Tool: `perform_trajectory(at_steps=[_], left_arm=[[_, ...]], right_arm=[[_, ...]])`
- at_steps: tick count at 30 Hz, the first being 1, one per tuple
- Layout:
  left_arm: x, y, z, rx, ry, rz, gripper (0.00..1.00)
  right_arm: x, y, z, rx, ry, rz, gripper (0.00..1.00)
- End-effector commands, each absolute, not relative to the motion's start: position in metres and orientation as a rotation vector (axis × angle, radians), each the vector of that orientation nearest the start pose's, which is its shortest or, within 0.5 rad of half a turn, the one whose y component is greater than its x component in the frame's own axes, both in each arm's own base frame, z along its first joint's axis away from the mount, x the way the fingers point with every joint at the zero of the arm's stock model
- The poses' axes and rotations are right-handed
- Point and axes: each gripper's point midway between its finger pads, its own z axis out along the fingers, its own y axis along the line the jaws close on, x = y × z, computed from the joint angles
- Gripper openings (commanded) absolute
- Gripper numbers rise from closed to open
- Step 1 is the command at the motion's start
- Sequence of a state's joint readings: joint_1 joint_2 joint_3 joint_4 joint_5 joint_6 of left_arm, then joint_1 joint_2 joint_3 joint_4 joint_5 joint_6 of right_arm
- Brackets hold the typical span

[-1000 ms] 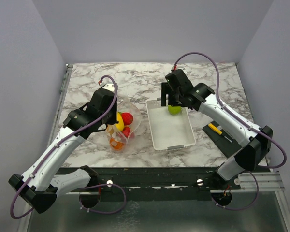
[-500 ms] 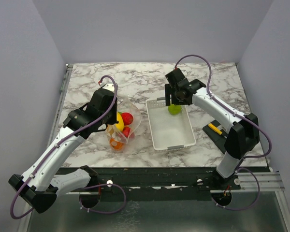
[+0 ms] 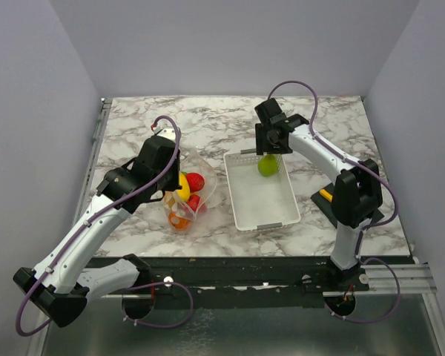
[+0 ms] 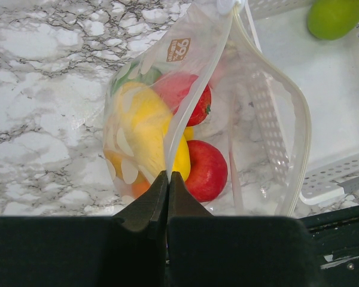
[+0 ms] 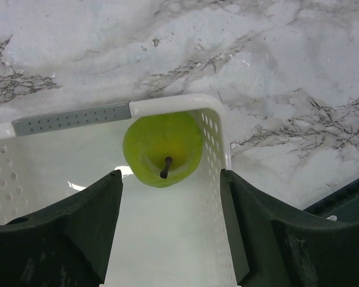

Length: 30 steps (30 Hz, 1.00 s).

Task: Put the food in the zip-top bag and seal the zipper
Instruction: Pick up the fake fruit from the bin.

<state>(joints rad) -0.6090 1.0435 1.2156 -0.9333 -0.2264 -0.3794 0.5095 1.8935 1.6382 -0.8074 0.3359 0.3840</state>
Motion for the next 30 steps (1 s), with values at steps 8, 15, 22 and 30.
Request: perform_trajectory(at_steps=[8, 15, 22, 30], left_arm=[[0.236, -0.131, 0.247, 0.151, 2.307, -0.215, 0.00], [0.235, -0.130, 0.247, 0.152, 2.307, -0.214, 0.00], [0.235, -0.129, 0.248, 0.148, 2.306, -0.211, 0.00], [0.234, -0.128, 0.249, 0.145, 2.305, -0.209, 0.00]], right_arm=[[0.424, 0.186, 0.112, -0.070, 2.553, -0.089, 0.69], [0.425, 0.185, 0.103, -0.071, 2.566, -0.106, 0.65], [0.426, 0.183, 0.095, -0.068, 2.576, -0.105, 0.59], [0.424, 0.182, 0.090, -0.070, 2.587, -0.108, 0.40]])
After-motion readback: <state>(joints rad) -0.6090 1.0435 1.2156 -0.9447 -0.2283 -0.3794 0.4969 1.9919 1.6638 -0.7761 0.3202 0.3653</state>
